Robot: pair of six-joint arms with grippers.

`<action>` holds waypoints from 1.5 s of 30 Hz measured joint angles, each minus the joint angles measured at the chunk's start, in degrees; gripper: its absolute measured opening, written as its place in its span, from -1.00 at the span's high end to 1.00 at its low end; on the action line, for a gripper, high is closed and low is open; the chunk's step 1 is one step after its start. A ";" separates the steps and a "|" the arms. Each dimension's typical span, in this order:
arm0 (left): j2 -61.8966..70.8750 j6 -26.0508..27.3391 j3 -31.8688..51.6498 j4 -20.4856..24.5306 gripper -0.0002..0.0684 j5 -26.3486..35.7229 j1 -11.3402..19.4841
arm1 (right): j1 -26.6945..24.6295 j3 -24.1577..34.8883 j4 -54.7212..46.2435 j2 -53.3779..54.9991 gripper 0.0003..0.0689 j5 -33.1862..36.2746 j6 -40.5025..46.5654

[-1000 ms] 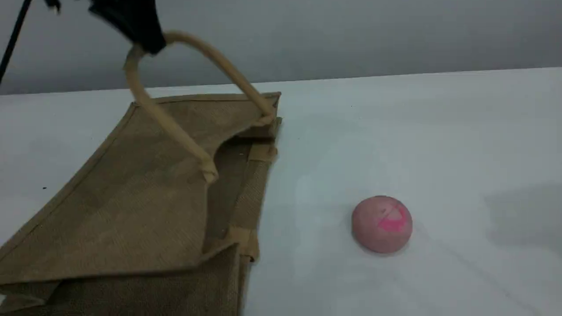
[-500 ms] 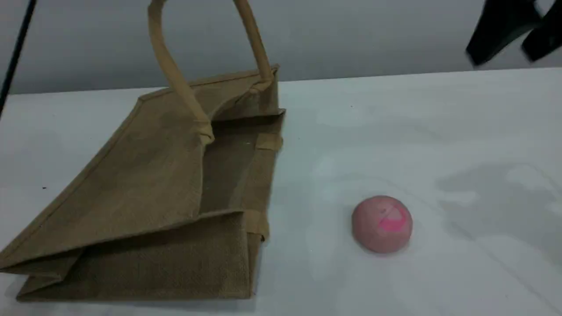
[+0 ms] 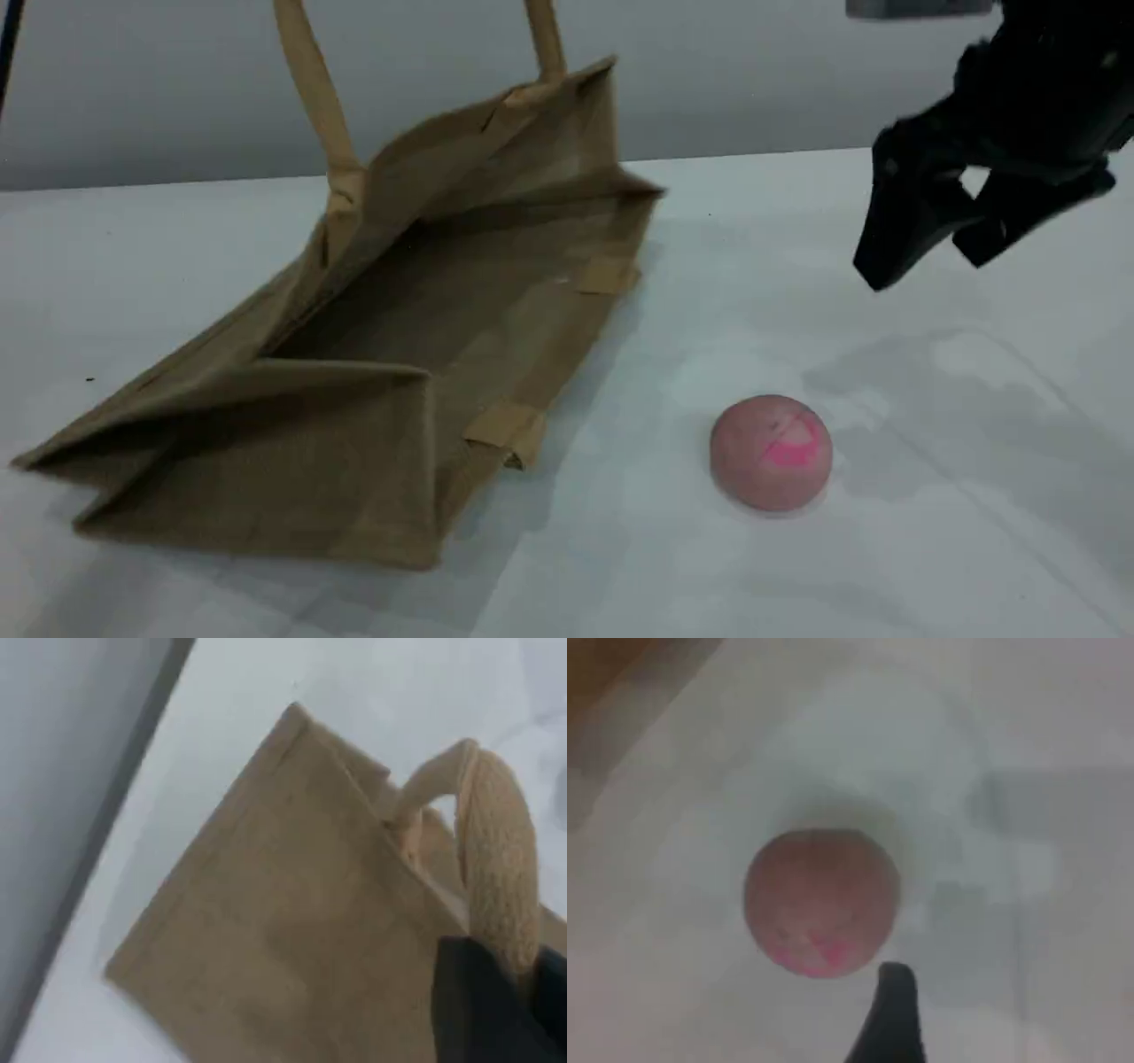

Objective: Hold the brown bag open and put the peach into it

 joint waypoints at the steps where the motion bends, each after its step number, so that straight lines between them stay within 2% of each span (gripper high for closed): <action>1: -0.35 1.07 0.00 -0.32 0.72 -0.05 -0.26 | 0.16 0.00 0.05 0.54 -0.64 0.00 0.00; 4: -0.77 3.32 0.00 -0.80 0.72 -0.11 -0.42 | 1.11 0.00 0.06 1.96 -0.64 -1.59 0.00; 19: -0.71 4.95 0.04 -2.82 0.72 -0.22 -0.42 | 10.18 0.00 0.57 9.65 -0.64 -9.87 0.05; 23: -0.71 4.95 0.04 -2.90 0.72 -0.22 -0.42 | 10.43 0.00 0.95 11.74 -0.64 -12.00 0.05; 34: -0.71 4.95 0.04 -3.15 0.72 -0.22 -0.42 | 10.43 0.00 3.45 16.09 -0.60 -11.24 0.05; 37: -0.71 4.95 0.04 -3.20 0.72 -0.22 -0.42 | 10.43 0.00 3.86 16.54 -0.37 -9.13 0.05; 45: -0.71 4.95 0.04 -2.81 0.72 -0.22 -0.82 | 10.37 0.00 3.12 16.47 0.78 -8.34 -0.07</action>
